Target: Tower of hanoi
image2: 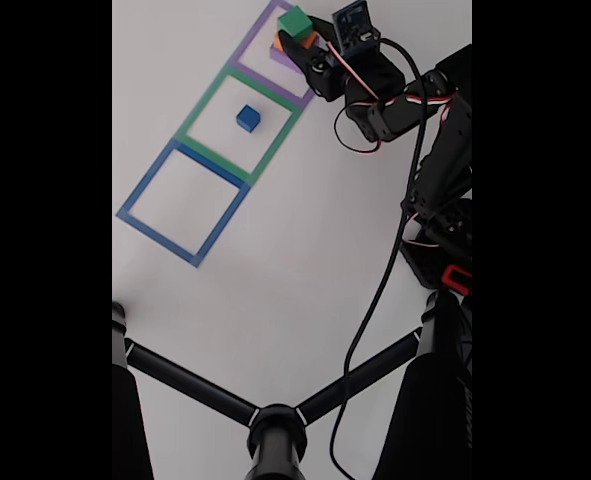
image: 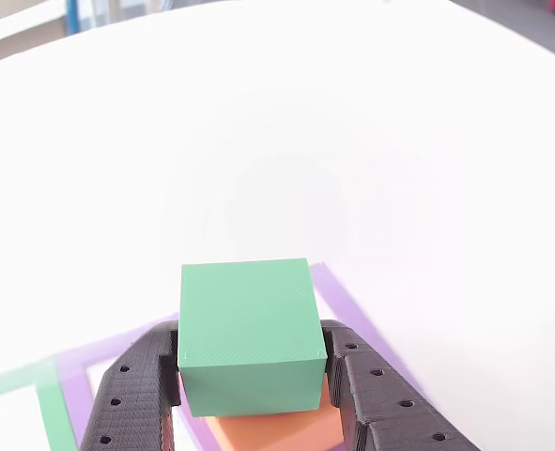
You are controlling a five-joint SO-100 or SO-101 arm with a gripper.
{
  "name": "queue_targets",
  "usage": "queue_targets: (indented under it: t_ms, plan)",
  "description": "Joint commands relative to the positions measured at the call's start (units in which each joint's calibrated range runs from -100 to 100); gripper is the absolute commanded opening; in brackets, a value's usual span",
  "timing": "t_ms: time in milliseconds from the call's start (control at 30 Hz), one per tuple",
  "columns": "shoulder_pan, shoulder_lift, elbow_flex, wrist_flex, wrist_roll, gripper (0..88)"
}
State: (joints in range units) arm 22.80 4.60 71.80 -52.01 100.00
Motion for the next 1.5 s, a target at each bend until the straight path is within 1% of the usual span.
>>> queue_targets:
  t_ms: [0, 100, 233, 300, 367, 467, 600, 833, 967, 1100, 1167, 1300, 1467]
  plan:
    - [-1.0, -8.4, 0.2, 5.4, 0.0, 9.9]
    - [-1.6, -13.3, 0.2, 10.8, 0.0, 9.9]
    - [-2.4, -21.9, -0.3, 21.0, 0.0, 9.8]
    - [-2.9, -27.1, -1.2, 28.4, 0.0, 9.7]
    - [-3.0, -32.4, -2.3, 36.4, 0.0, 9.7]
    - [-3.3, -40.7, -6.8, 53.2, 0.0, 9.8]
    - [-4.1, -47.4, -16.1, 74.3, 0.0, 9.8]
    - [-6.4, -49.1, -39.7, 105.8, 0.0, 9.8]
    - [-8.1, -48.7, -51.1, 118.8, 0.0, 9.8]
    - [-10.7, -48.6, -58.7, 127.7, 0.0, 9.8]
    - [-12.4, -48.7, -61.1, 130.5, 0.0, 9.9]
    - [-16.4, -49.1, -63.7, 133.5, 0.0, 9.9]
    - [-21.5, -50.0, -64.3, 134.4, 0.0, 9.9]
